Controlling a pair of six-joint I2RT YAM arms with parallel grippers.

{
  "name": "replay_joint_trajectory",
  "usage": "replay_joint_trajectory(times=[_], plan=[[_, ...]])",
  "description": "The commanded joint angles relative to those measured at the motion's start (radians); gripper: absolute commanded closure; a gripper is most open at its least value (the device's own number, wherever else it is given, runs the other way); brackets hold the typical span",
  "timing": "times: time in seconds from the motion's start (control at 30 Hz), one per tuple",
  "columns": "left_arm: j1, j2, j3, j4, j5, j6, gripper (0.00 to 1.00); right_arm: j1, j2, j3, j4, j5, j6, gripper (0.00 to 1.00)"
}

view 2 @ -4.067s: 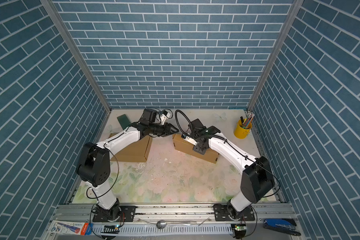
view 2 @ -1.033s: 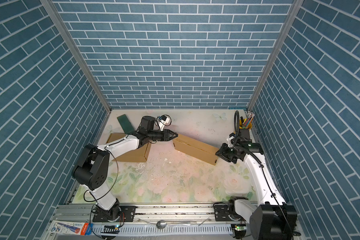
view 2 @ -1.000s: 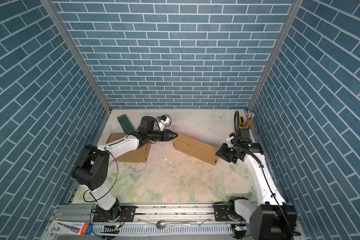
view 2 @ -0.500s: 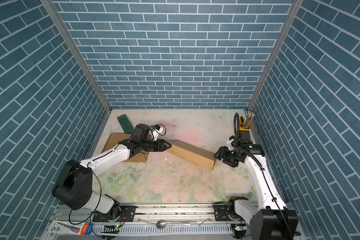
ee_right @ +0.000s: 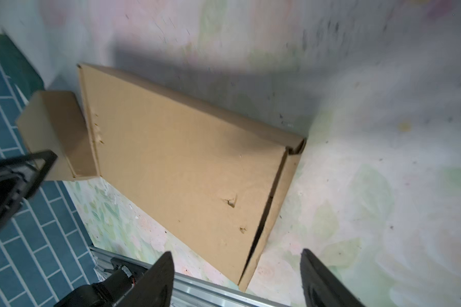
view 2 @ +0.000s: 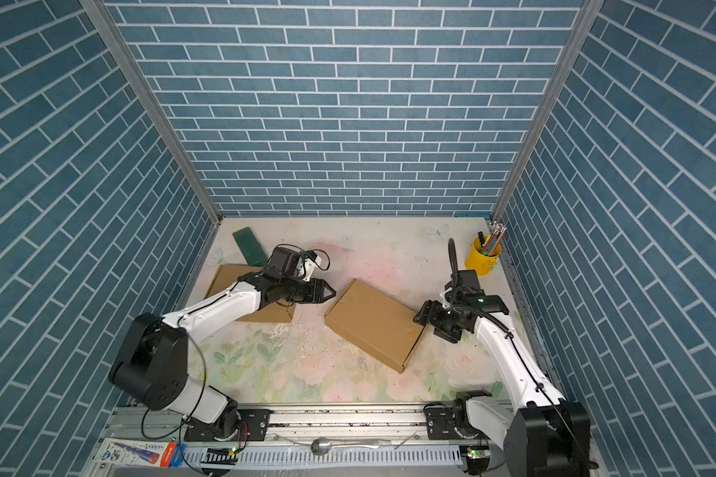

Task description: Fold the paper box

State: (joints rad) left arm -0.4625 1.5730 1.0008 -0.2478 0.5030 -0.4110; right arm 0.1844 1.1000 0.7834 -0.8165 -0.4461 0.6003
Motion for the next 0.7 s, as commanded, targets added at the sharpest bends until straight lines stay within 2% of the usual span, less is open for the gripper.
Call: replay_joint_trajectory(times=[0.0, 0.13, 0.27, 0.5, 0.67], plan=[[-0.029, 0.075, 0.029, 0.065, 0.003, 0.01, 0.4, 0.044, 0.004, -0.083, 0.134, 0.044, 0.155, 0.26], [-0.054, 0.127, 0.004, 0.127, 0.02, -0.026, 0.4, 0.067, 0.103, -0.08, 0.268, 0.006, 0.176, 0.29], [-0.035, 0.14, 0.004, 0.159, 0.001, -0.044, 0.41, 0.071, 0.26, 0.06, 0.349, -0.01, 0.155, 0.3], [0.059, 0.16, 0.025, 0.203, -0.06, -0.076, 0.41, 0.048, 0.558, 0.398, 0.318, -0.012, 0.028, 0.3], [0.093, 0.061, -0.012, 0.147, -0.142, -0.05, 0.37, -0.028, 0.617, 0.518, 0.202, 0.055, -0.097, 0.21]])
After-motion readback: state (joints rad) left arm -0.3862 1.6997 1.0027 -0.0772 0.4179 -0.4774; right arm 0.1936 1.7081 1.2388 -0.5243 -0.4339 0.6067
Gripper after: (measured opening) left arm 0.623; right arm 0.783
